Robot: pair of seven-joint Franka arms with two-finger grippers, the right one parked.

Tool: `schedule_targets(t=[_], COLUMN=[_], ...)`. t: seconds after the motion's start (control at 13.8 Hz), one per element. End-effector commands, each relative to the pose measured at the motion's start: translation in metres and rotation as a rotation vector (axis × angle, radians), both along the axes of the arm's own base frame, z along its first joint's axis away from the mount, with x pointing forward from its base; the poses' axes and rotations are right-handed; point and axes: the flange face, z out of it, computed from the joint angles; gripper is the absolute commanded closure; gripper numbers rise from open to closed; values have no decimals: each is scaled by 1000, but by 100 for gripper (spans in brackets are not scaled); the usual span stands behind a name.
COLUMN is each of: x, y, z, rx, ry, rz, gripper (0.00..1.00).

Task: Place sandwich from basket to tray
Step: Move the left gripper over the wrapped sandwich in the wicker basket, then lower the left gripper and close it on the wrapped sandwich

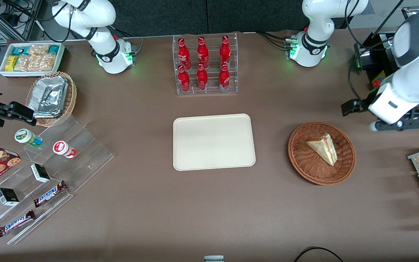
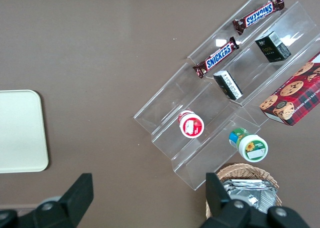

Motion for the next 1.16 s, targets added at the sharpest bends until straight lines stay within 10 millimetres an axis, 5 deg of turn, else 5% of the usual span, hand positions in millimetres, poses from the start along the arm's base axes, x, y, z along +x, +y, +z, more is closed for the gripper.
schedule_targets(t=[0.0,0.22,0.65,1.09], x=[-6,-13,-13,-5], y=[8,8,9,8], z=[-44,-97,-150,-206], rx=[5,9,12,3], ry=[-32,-99,-170,-186], rz=[65,184,485,585], gripper=[0,0,0,0])
